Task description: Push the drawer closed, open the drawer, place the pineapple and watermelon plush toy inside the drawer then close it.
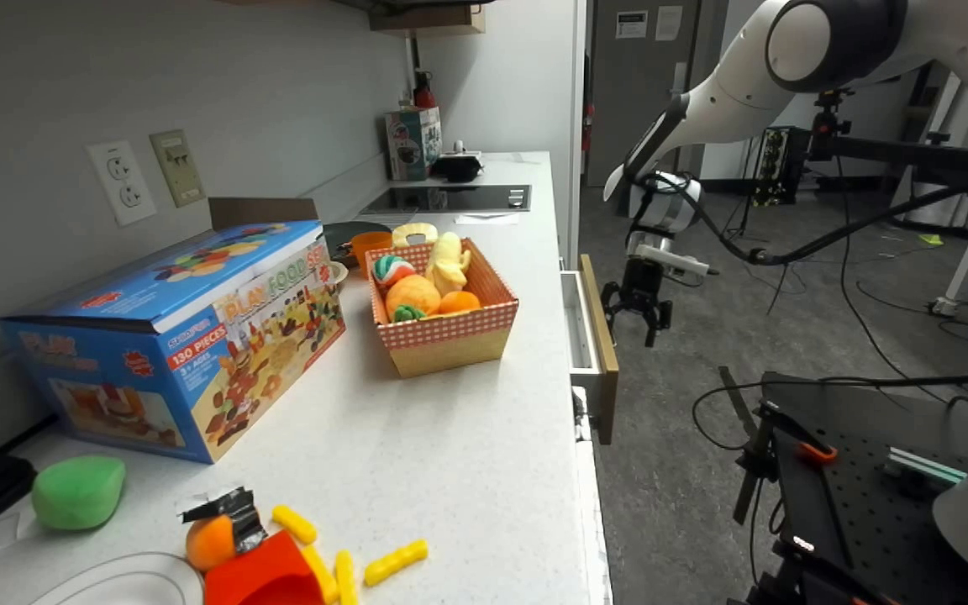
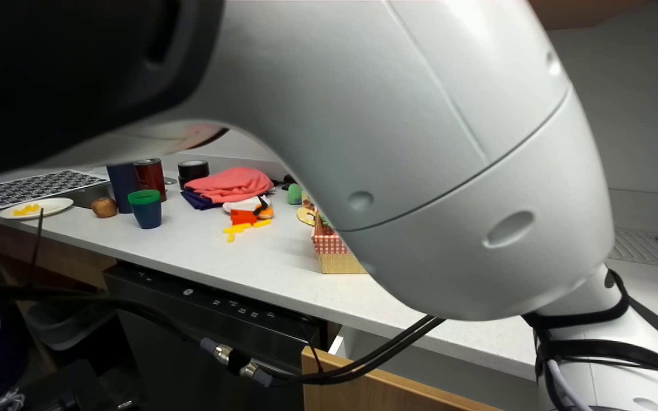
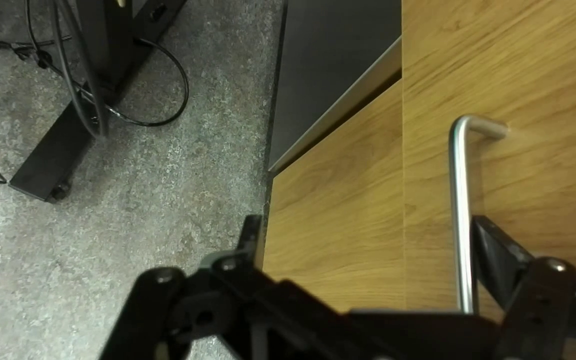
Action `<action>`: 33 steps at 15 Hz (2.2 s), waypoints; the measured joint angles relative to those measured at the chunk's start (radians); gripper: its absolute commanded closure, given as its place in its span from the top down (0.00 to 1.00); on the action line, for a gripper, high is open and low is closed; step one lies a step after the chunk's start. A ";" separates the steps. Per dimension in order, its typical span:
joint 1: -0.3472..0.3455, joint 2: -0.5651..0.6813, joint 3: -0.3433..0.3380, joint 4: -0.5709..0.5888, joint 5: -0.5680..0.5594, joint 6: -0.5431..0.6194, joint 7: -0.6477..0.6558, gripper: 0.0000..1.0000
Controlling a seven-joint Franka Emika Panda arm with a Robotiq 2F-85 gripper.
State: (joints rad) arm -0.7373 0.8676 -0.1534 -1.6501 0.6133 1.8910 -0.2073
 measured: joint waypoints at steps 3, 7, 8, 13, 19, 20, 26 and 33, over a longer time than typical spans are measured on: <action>0.000 0.000 0.000 0.000 0.000 0.000 0.000 1.00; -0.001 0.000 0.000 -0.002 0.009 0.000 0.001 1.00; -0.002 0.000 0.000 -0.003 0.013 0.002 0.001 1.00; -0.032 0.000 -0.001 0.013 0.036 0.013 0.002 1.00; -0.113 -0.042 -0.016 0.002 0.034 -0.006 -0.042 1.00; -0.119 -0.058 -0.020 -0.016 0.025 -0.006 -0.070 1.00; -0.103 -0.162 -0.013 -0.161 -0.092 0.039 -0.220 1.00; -0.016 -0.303 0.007 -0.405 -0.258 0.244 -0.384 1.00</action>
State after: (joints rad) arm -0.7531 0.5647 -0.1462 -2.0555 0.3555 2.1350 -0.5915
